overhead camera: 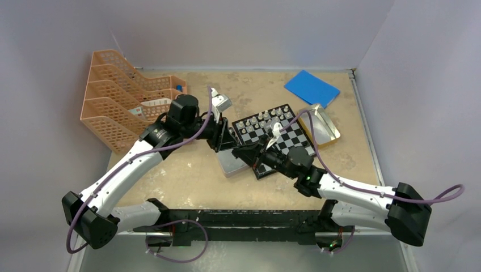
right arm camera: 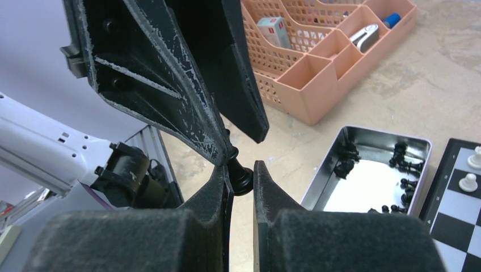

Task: Set up the chess pieces on the board
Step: Place the chess piece on the chessboard.

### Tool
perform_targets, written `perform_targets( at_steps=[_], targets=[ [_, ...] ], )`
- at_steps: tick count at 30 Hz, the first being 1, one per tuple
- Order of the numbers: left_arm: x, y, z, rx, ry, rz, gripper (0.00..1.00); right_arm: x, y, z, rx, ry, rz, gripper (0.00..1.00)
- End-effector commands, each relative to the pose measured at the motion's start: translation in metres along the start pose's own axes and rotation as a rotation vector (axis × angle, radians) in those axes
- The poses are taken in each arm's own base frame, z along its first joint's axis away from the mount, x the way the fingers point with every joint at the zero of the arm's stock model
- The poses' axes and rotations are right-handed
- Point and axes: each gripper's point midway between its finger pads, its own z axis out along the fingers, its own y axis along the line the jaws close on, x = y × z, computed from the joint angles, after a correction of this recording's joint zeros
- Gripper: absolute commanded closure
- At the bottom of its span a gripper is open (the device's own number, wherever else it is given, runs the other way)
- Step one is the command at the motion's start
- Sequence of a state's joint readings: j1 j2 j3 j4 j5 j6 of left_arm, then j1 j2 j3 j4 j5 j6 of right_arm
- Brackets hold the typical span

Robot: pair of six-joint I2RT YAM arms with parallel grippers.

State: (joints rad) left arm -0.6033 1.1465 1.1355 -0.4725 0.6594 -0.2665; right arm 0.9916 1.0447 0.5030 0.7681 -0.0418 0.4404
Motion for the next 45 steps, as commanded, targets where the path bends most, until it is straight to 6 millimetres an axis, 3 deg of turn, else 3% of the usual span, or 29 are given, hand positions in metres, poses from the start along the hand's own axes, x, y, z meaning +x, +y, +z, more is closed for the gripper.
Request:
perform_targets(
  at_steps=[1,4,11,17,22,32,35,40,45],
  targets=[
    [-0.011,0.004,0.000,-0.055,-0.019,0.079,0.74,-0.033,0.014,0.008,-0.024,-0.090,0.038,1.00],
    [-0.007,0.005,0.002,-0.073,-0.008,0.091,0.76,-0.029,0.009,0.009,0.000,-0.079,0.055,1.00],
    [-0.003,0.008,0.002,-0.114,0.020,0.106,0.70,-0.031,0.002,0.007,0.043,-0.090,0.069,1.00],
    [-0.002,0.003,0.004,-0.105,0.027,0.116,0.83,-0.027,-0.004,0.008,0.076,-0.077,0.082,1.00],
    [0.004,0.007,0.004,-0.123,0.057,0.132,0.74,-0.027,-0.005,0.008,0.086,-0.077,0.088,1.00],
    [0.004,0.009,0.007,-0.125,0.061,0.138,0.96,-0.021,-0.011,0.008,0.111,-0.061,0.100,1.00],
    [0.001,0.010,0.009,-0.126,0.051,0.140,0.99,-0.015,-0.012,0.006,0.112,-0.039,0.093,0.88],
    [-0.008,0.015,0.014,-0.144,0.022,0.149,1.00,-0.015,-0.019,-0.010,0.161,-0.039,0.090,0.56],
    [-0.018,0.025,0.022,-0.183,-0.010,0.144,1.00,-0.024,-0.027,-0.028,0.264,-0.012,0.122,0.40]
  ],
)
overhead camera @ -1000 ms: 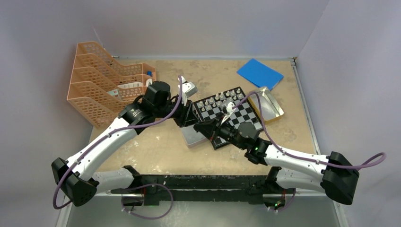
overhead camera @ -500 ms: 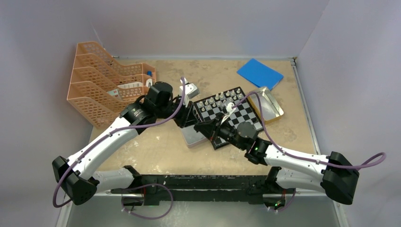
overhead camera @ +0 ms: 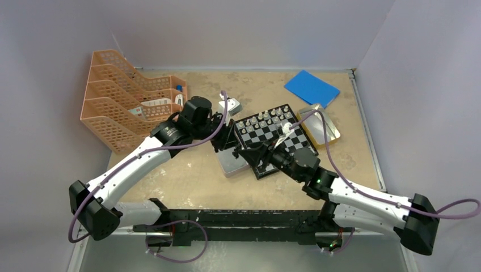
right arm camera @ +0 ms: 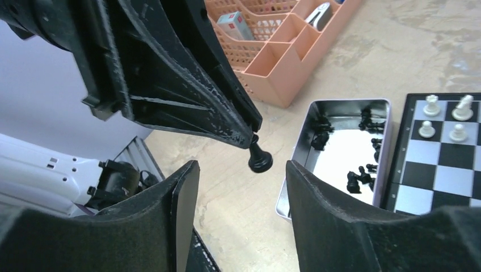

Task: Set up the chess pieces on the board
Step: Place the chess piece on the chessboard.

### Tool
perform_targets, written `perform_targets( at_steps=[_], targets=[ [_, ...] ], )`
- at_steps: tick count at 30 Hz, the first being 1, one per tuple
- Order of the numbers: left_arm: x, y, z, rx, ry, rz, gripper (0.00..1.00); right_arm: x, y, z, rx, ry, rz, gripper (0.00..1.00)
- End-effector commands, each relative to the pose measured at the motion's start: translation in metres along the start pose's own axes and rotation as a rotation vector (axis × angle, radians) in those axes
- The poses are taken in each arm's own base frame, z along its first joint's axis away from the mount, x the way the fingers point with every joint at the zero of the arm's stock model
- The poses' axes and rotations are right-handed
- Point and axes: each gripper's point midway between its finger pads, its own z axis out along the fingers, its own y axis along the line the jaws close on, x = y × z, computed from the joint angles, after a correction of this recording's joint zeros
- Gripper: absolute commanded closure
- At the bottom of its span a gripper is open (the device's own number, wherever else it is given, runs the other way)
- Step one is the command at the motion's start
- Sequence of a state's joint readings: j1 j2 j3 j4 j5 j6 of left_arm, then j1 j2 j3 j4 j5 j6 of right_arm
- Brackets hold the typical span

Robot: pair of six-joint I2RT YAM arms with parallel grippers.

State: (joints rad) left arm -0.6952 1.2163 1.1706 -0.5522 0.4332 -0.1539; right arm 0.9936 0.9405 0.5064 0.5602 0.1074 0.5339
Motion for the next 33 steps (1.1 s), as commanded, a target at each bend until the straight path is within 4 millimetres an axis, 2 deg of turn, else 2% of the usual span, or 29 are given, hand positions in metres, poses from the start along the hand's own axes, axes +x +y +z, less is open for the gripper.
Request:
perform_targets(
  at_steps=[1,2,4,5,7,10,11,16,21,24,26,29,33],
  targets=[
    [-0.038,0.001,0.002,-0.018,-0.116,0.043,1.00,-0.027,-0.005,-0.013,0.110,-0.019,0.039,0.38],
    [-0.040,0.000,0.005,-0.015,-0.121,0.045,1.00,-0.029,-0.006,-0.017,0.127,-0.005,0.039,0.33],
    [-0.043,-0.002,0.013,-0.018,-0.131,0.050,1.00,-0.033,-0.006,-0.026,0.155,0.018,0.032,0.13],
    [-0.045,-0.003,0.017,-0.023,-0.137,0.058,1.00,-0.040,-0.005,-0.031,0.164,0.009,0.035,0.07],
    [-0.046,-0.007,0.030,-0.036,-0.143,0.076,1.00,-0.056,-0.002,-0.043,0.172,-0.030,0.045,0.02],
    [-0.048,-0.010,0.048,-0.039,-0.151,0.084,1.00,-0.086,0.004,-0.063,0.184,-0.104,0.069,0.01],
    [-0.048,-0.011,0.057,-0.035,-0.157,0.087,1.00,-0.102,0.009,-0.074,0.179,-0.145,0.086,0.01],
    [-0.042,-0.016,0.091,-0.036,-0.158,0.097,1.00,-0.151,0.011,-0.126,0.224,-0.305,0.205,0.01],
    [-0.024,-0.026,0.134,-0.044,-0.131,0.146,1.00,-0.187,0.021,-0.176,0.160,-0.453,0.252,0.01],
    [-0.004,-0.030,0.160,-0.064,-0.095,0.189,1.00,-0.197,0.019,-0.195,0.157,-0.507,0.277,0.01],
    [0.000,-0.037,0.175,-0.051,-0.101,0.210,1.00,-0.199,0.017,-0.201,0.170,-0.513,0.283,0.01],
    [0.013,-0.039,0.194,-0.045,-0.077,0.221,1.00,-0.198,0.015,-0.202,0.191,-0.501,0.281,0.01],
    [0.021,-0.036,0.206,-0.057,-0.070,0.226,1.00,-0.195,0.015,-0.200,0.195,-0.477,0.278,0.01]
  ],
)
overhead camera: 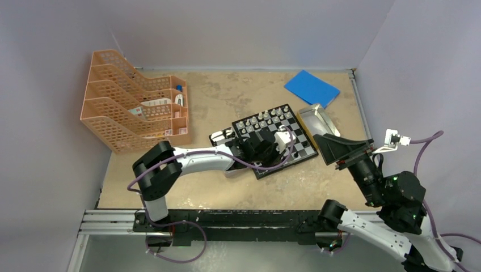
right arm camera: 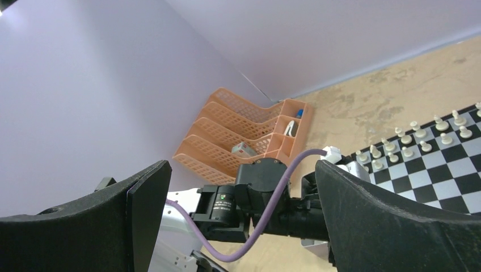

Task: Set up the chess pieces on the board
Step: Place the chess piece on the chessboard.

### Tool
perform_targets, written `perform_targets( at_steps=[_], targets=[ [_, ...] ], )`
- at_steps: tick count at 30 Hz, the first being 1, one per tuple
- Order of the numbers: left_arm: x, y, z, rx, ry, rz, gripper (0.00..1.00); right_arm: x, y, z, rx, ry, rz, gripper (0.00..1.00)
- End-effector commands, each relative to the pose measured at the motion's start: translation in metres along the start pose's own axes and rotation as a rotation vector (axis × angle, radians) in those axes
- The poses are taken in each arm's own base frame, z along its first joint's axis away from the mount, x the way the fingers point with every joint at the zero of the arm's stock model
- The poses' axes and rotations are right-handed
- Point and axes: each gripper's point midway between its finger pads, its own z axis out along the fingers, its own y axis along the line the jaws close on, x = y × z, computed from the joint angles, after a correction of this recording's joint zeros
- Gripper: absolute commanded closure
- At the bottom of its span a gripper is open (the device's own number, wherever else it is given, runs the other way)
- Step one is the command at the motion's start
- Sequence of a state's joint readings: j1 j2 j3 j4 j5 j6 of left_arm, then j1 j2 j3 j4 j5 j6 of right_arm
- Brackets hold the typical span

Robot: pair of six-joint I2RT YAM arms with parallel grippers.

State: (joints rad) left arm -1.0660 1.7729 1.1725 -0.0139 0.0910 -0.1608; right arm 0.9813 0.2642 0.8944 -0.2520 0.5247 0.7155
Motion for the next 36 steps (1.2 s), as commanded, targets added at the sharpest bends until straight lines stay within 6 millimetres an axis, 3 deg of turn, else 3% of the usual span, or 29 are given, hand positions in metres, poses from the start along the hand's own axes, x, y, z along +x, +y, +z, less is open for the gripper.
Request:
perform_targets(
  at_steps=[1,11,17,25,36],
  targets=[
    [-0.040,0.005,0.007,-0.033,-0.135,0.030,1.00,-0.015,0.008,-0.006,-0.007,-0.021,0.033,0.01],
    [-0.069,0.015,0.000,-0.110,-0.190,-0.018,1.00,-0.019,0.008,-0.007,-0.012,-0.034,0.028,0.01],
    [-0.090,0.009,0.004,-0.082,-0.235,-0.007,0.99,-0.022,0.009,-0.008,-0.016,-0.045,0.032,0.01],
    [-0.092,0.009,0.031,-0.071,-0.221,0.020,0.99,-0.032,0.014,-0.013,-0.039,-0.074,0.055,0.01],
    [-0.077,0.008,0.057,-0.042,-0.177,0.038,0.99,-0.033,0.016,-0.013,-0.054,-0.081,0.064,0.01]
  ],
)
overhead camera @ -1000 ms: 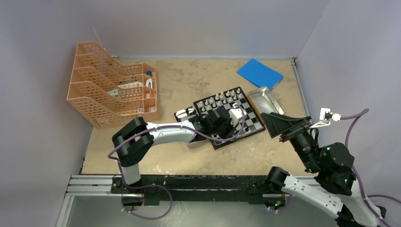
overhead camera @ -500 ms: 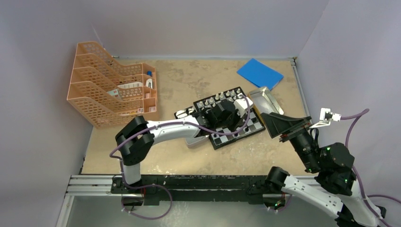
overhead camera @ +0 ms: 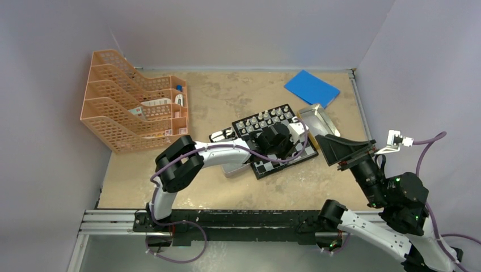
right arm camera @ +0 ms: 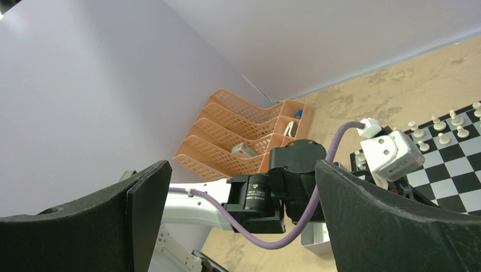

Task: Set up the chess pieces on the board
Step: Place the chess piece on the chessboard.

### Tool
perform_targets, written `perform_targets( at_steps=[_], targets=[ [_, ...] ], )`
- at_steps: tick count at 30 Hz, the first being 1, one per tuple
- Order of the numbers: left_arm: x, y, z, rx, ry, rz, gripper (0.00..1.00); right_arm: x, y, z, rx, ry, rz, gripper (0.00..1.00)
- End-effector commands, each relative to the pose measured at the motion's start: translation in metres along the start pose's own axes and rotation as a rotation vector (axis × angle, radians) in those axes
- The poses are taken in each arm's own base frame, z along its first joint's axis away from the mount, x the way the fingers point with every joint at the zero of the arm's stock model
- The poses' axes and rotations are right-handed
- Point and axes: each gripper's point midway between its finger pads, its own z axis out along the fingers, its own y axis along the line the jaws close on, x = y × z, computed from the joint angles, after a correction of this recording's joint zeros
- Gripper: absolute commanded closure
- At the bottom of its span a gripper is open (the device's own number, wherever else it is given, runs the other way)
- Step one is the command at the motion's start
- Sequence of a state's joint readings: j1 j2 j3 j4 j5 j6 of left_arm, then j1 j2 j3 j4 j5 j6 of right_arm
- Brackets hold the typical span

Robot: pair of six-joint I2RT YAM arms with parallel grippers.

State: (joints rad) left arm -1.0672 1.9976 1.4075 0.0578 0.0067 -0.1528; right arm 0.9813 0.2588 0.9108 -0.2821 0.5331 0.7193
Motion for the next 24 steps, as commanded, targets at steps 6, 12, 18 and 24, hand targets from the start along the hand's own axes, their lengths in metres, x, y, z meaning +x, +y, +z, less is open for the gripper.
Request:
perform_targets(
  at_steps=[6,12,18,24],
  targets=[
    [-0.026,-0.008,0.007,0.040,-0.069,0.034,0.98,-0.030,0.017,-0.010,-0.064,-0.085,0.062,0.01],
    [-0.017,-0.010,0.012,0.054,-0.048,0.034,0.97,-0.027,0.017,-0.007,-0.067,-0.077,0.060,0.01],
    [-0.013,-0.010,0.015,0.050,-0.036,0.039,0.96,-0.027,0.017,-0.008,-0.065,-0.079,0.058,0.01],
    [-0.009,-0.009,0.017,0.046,-0.029,0.042,0.95,-0.027,0.017,-0.008,-0.067,-0.078,0.058,0.01]
  ],
)
